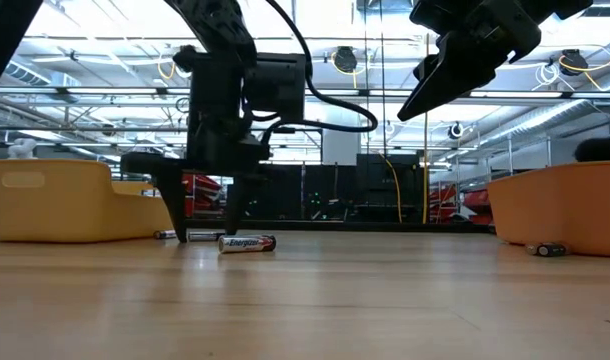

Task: Sort batteries
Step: Put the silver battery into the yellow bin

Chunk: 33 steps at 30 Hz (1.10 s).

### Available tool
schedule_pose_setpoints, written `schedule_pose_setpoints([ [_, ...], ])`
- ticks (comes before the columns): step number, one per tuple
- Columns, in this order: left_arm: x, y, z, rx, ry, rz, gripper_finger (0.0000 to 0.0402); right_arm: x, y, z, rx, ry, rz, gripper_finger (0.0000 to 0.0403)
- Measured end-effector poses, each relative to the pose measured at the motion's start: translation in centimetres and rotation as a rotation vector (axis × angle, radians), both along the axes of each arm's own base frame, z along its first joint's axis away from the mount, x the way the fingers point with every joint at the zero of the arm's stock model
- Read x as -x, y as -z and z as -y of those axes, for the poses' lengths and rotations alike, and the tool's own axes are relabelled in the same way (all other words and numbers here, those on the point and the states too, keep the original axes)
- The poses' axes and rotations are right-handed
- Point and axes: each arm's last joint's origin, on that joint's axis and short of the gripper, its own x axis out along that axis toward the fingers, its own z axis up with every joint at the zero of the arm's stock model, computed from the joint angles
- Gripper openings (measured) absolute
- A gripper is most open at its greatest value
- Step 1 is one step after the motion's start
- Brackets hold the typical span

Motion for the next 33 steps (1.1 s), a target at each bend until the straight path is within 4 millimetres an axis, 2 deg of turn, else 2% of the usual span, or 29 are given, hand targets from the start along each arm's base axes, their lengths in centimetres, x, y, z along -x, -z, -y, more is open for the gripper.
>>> schedule_pose_setpoints([
  [10, 0.11, 0.03, -0.24, -0.006, -0.009, -0.008, 0.0278, -0.01, -0.02, 0.0, -0.003, 0.001, 0.001, 0.016],
  [33, 0.45, 0.02, -0.65, 0.001, -0.185, -0.029, 0.0278, 0.05, -0.01, -0.35, -0.008, -0.008, 0.002, 0.016],
])
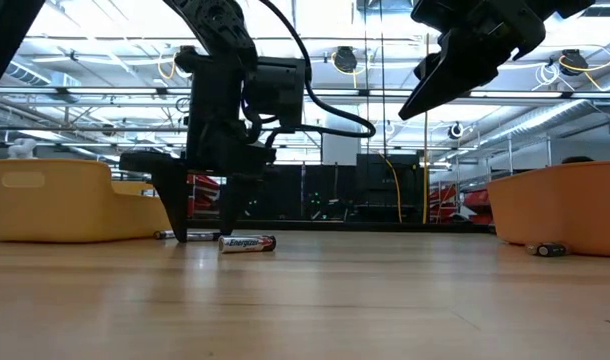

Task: Sort batteries
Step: Put the silver battery into the yellow bin

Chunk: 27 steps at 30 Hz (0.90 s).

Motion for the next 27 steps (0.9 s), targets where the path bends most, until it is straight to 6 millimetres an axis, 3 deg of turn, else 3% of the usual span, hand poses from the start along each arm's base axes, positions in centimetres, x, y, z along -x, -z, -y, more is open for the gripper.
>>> schedule_pose_setpoints([
  [18, 0.02, 0.02, -0.41, -0.011, 0.191, -0.017, 0.0278, 0.0, 0.0, 0.0, 0.0, 0.0, 0.001, 0.016],
  [27, -0.15, 0.09, -0.4, 0.003, 0.187, 0.005, 0.0278, -0.01, -0.01, 0.0, 0.0, 0.0, 0.001, 0.016],
])
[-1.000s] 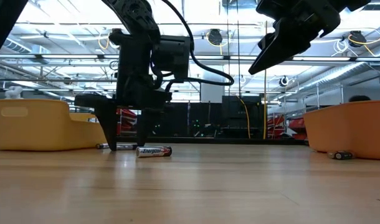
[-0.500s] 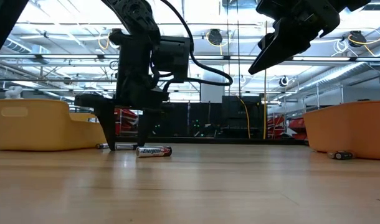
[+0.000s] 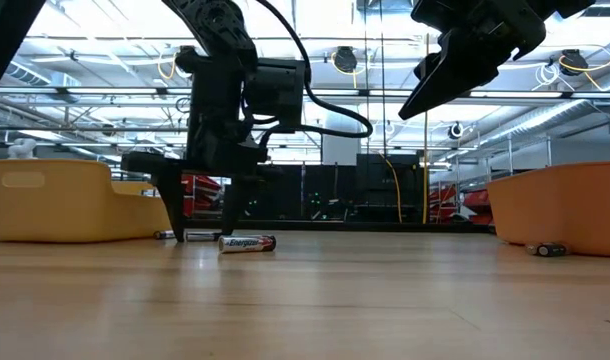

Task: Sort batteries
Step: Put the silver battery into the yellow bin

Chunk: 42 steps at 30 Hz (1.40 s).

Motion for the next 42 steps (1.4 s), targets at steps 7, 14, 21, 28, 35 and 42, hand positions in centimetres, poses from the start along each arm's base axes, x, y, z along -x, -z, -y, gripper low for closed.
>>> schedule_pose_setpoints([
  [7, -0.1, 0.0, -0.1, 0.008, 0.036, 0.004, 0.0253, 0.0, 0.0, 0.0, 0.0, 0.0, 0.0, 0.016],
  [14, -0.1, 0.0, -0.3, 0.01, 0.053, 0.008, 0.0195, 0.0, 0.0, 0.0, 0.0, 0.0, 0.0, 0.016],
  [21, -0.1, 0.0, -0.4, 0.013, 0.05, 0.01, 0.0195, 0.0, 0.0, 0.0, 0.0, 0.0, 0.0, 0.016],
  [28, -0.1, 0.0, -0.3, 0.012, 0.049, 0.01, 0.0195, 0.0, 0.0, 0.0, 0.001, 0.0, -0.001, 0.016],
  [35, -0.1, -0.1, 0.3, 0.007, 0.061, 0.004, 0.0195, 0.0, 0.0, 0.0, 0.001, 0.0, -0.002, 0.016],
  [42, 0.0, -0.2, 1.2, -0.015, -0.02, -0.008, 0.0194, 0.0, 0.0, 0.0, 0.01, -0.008, -0.002, 0.016],
])
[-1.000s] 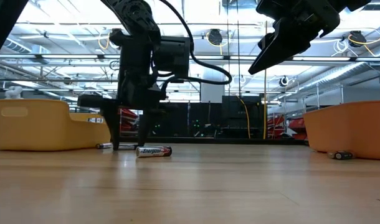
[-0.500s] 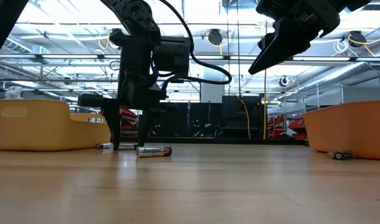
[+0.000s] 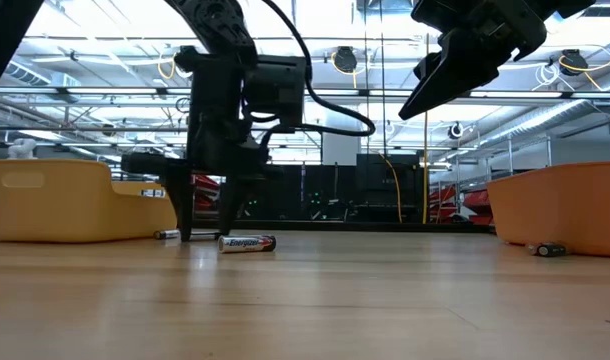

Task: Sort batteries
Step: Put the silver battery into the yellow bin

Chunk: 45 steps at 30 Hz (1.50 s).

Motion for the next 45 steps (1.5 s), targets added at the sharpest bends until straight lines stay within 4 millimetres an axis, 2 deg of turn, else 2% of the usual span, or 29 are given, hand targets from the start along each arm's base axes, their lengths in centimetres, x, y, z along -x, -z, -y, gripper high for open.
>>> schedule_pose_setpoints([
  [7, 0.1, -1.9, 1.3, -0.027, -0.084, -0.001, 0.0194, 0.0, 0.0, 0.0, 0.007, -0.006, 0.002, 0.016],
  [10, 0.3, -4.1, 1.7, -0.047, -0.15, 0.025, 0.0194, 0.0, 0.0, 0.0, 0.007, -0.006, 0.003, 0.016],
  [18, 3.3, -7.9, 1.6, -0.078, -0.645, -0.089, 0.0194, 0.0, -0.1, 0.0, 0.01, -0.009, 0.006, 0.016],
  [24, 5.6, -8.1, 1.4, -0.163, -0.798, -0.183, 0.0193, 0.0, -0.1, 0.0, 0.006, -0.006, 0.007, 0.016],
  [29, 6.7, -6.7, 0.9, -0.326, -0.822, -0.149, 0.0194, 0.0, 0.0, 0.0, -0.013, 0.012, -0.001, 0.016],
  [31, 7.2, -6.2, 0.9, -0.363, -0.825, -0.161, 0.023, 0.1, 0.1, 0.0, -0.019, 0.018, -0.012, 0.016],
  [35, 7.7, -5.6, 0.7, -0.401, -0.831, -0.177, 0.0347, 0.2, 0.2, -0.3, -0.025, 0.017, -0.022, 0.016],
  [37, 7.8, -5.6, 0.7, -0.418, -0.824, -0.167, 0.0381, 0.3, 0.2, -0.5, -0.027, 0.012, -0.022, 0.016],
  [40, 7.8, -5.7, 0.6, -0.451, -0.81, -0.158, 0.0389, 0.3, 0.2, -0.6, -0.027, 0.005, -0.022, 0.016],
  [45, 7.9, -5.9, 0.5, -0.47, -0.796, -0.169, 0.0366, 0.3, 0.2, -0.6, -0.027, 0.006, -0.02, 0.016],
])
